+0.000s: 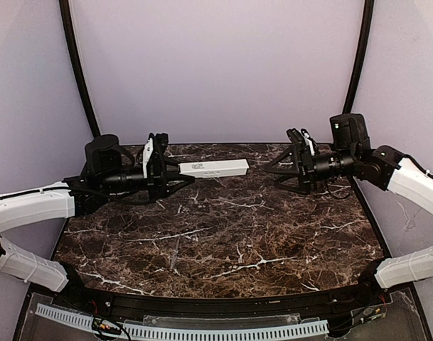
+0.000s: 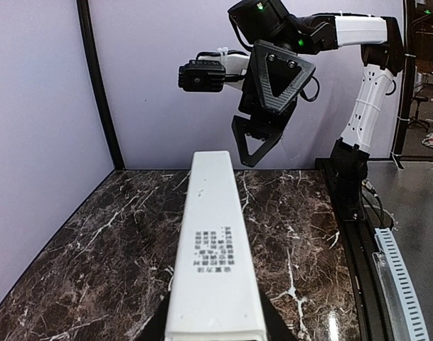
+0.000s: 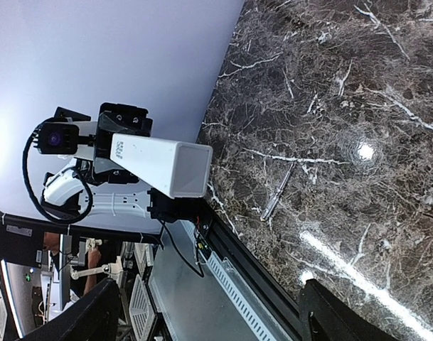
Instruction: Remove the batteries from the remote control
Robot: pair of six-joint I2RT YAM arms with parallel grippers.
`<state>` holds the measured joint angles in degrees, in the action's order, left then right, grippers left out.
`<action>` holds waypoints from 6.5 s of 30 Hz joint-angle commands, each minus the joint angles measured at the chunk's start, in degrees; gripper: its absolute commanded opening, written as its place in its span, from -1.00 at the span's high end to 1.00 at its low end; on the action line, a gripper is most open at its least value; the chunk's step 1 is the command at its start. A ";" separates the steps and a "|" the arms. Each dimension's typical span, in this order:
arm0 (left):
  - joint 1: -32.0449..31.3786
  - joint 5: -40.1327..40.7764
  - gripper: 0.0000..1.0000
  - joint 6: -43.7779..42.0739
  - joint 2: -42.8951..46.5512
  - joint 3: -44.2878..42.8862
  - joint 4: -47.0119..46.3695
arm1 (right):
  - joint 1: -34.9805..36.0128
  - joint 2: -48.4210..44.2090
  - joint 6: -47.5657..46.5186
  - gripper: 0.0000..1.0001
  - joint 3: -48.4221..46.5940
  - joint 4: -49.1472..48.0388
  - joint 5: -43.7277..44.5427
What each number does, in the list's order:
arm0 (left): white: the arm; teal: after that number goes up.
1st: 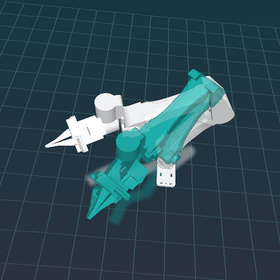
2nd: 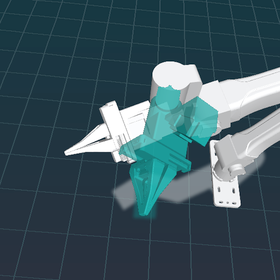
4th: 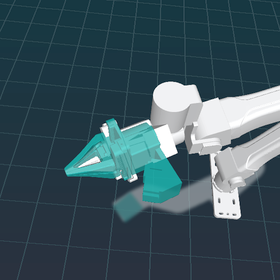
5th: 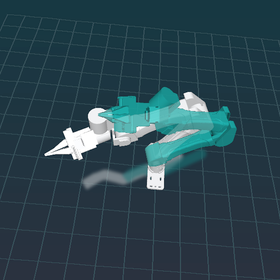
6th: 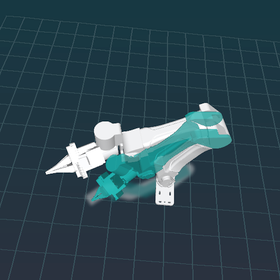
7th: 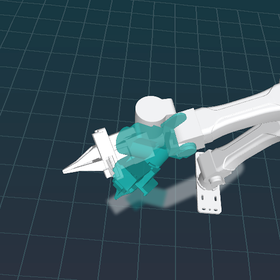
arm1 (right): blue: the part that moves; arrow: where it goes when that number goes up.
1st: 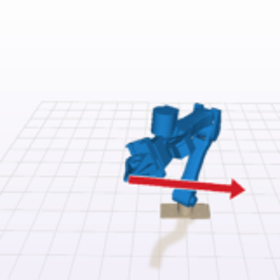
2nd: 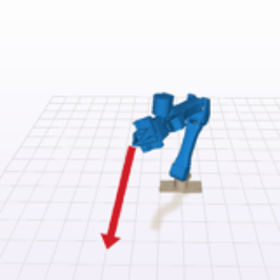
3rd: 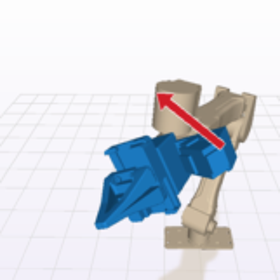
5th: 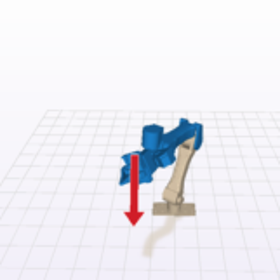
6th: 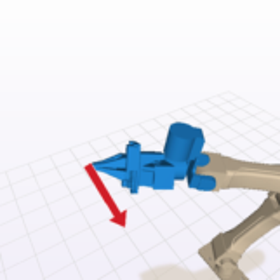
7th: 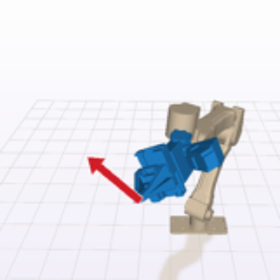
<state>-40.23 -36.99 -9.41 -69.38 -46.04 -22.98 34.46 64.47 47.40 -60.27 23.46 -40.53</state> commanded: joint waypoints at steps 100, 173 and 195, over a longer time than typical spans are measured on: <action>-0.98 -4.23 0.99 -2.99 -5.96 -3.19 3.91 | 5.91 8.75 4.68 1.00 -3.95 -10.90 -3.70; -1.46 -2.99 0.99 -2.63 -4.99 -5.53 8.44 | 6.17 16.41 -29.16 1.00 -12.98 30.38 65.91; -1.86 -2.40 0.99 -4.48 -4.48 -5.42 9.96 | 15.44 36.86 -29.21 1.00 -15.86 34.91 67.65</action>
<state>-41.78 -39.35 -13.13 -74.67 -49.78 -13.10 49.04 100.33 19.07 -75.57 60.05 32.56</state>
